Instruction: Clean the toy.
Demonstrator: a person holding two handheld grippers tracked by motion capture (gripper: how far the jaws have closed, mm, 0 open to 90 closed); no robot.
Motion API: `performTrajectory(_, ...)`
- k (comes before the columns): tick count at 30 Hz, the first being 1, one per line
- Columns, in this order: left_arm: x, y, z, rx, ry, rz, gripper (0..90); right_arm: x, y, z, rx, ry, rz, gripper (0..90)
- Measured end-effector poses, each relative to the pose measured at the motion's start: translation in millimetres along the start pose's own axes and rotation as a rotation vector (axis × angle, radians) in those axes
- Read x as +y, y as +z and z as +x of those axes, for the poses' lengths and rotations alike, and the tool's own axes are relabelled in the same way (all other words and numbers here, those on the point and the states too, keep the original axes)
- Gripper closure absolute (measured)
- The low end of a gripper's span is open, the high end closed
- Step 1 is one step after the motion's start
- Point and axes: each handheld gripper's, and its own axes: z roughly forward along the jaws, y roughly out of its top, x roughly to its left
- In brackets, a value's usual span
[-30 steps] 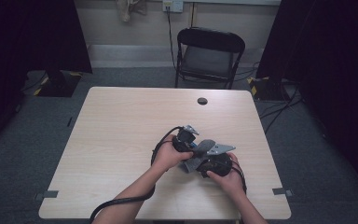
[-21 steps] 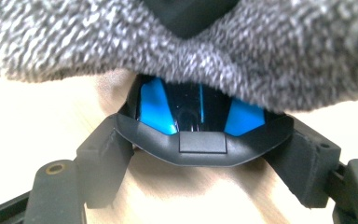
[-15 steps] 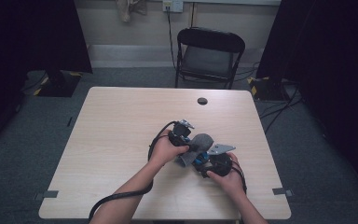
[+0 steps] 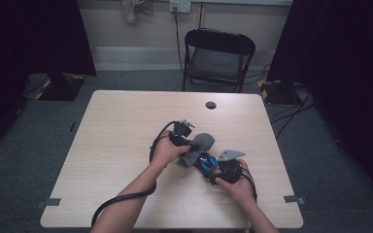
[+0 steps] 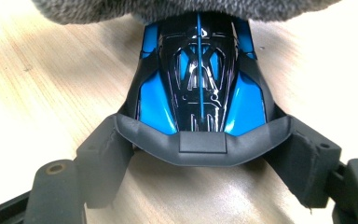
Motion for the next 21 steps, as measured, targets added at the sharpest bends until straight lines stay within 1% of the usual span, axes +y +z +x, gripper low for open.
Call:
performTrajectory(3,0.8,-0.8,5.8,0.019,-0.012,0.001,71.7,0.0,0.0,0.0,0.0,0.0,0.0,25.3)
performTrajectory(5,1.4,-1.7,10.8,0.036,-0.011,0.008,71.7,0.0,0.0,-0.1,0.0,0.0,0.0,25.3)
performTrajectory(8,1.5,-2.4,14.6,0.048,-0.016,0.013,71.7,0.0,0.0,0.0,0.0,0.0,0.0,25.2)
performTrajectory(10,1.3,-2.8,18.2,0.059,-0.025,0.015,71.7,0.0,0.0,0.0,0.0,0.001,-0.001,25.3)
performTrajectory(11,0.8,-3.3,22.1,0.068,-0.033,0.016,71.7,0.0,0.0,0.0,0.0,0.001,-0.001,25.2)
performTrajectory(14,-0.1,-3.6,25.9,0.066,-0.043,0.016,71.7,0.0,0.0,0.0,0.0,0.001,-0.001,25.3)
performTrajectory(16,-1.6,-3.6,29.8,0.064,-0.064,0.011,71.7,0.0,0.0,-0.1,0.0,0.0,0.0,25.3)
performTrajectory(21,-4.8,-3.6,38.0,0.085,-0.084,0.016,71.7,0.0,0.0,0.0,0.0,0.0,0.0,25.2)
